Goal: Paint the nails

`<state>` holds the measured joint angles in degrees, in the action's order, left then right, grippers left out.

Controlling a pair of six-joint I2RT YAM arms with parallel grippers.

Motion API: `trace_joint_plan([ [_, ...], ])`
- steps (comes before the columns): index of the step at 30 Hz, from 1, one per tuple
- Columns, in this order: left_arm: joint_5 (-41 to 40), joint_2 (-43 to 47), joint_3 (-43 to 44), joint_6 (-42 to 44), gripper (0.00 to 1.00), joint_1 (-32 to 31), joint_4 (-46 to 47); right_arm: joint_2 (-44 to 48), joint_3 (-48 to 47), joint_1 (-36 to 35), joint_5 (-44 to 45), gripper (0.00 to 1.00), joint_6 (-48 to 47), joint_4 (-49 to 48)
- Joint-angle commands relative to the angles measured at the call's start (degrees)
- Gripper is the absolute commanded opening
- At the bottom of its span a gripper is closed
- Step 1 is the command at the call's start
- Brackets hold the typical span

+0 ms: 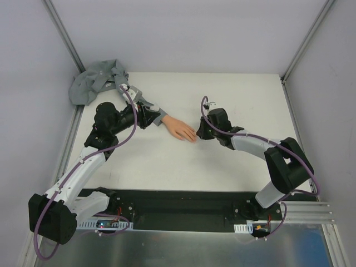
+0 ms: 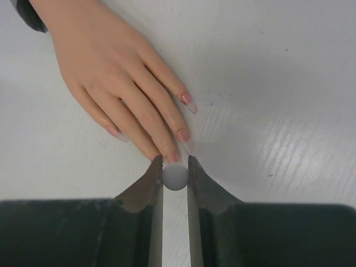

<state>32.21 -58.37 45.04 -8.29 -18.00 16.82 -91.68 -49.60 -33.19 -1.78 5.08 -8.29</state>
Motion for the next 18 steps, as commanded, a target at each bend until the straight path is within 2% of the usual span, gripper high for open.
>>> trace_joint_plan([
  [1,1.9,0.5,0.4,0.8,0.0,0.0,2.3,-1.4,-1.8,0.2,1.1,0.0,0.1,-2.9],
  [18,2.7,0.2,0.4,0.0,0.0,0.0,2.4,-4.7,-5.1,0.2,-1.5,0.0,-0.2,-3.7],
])
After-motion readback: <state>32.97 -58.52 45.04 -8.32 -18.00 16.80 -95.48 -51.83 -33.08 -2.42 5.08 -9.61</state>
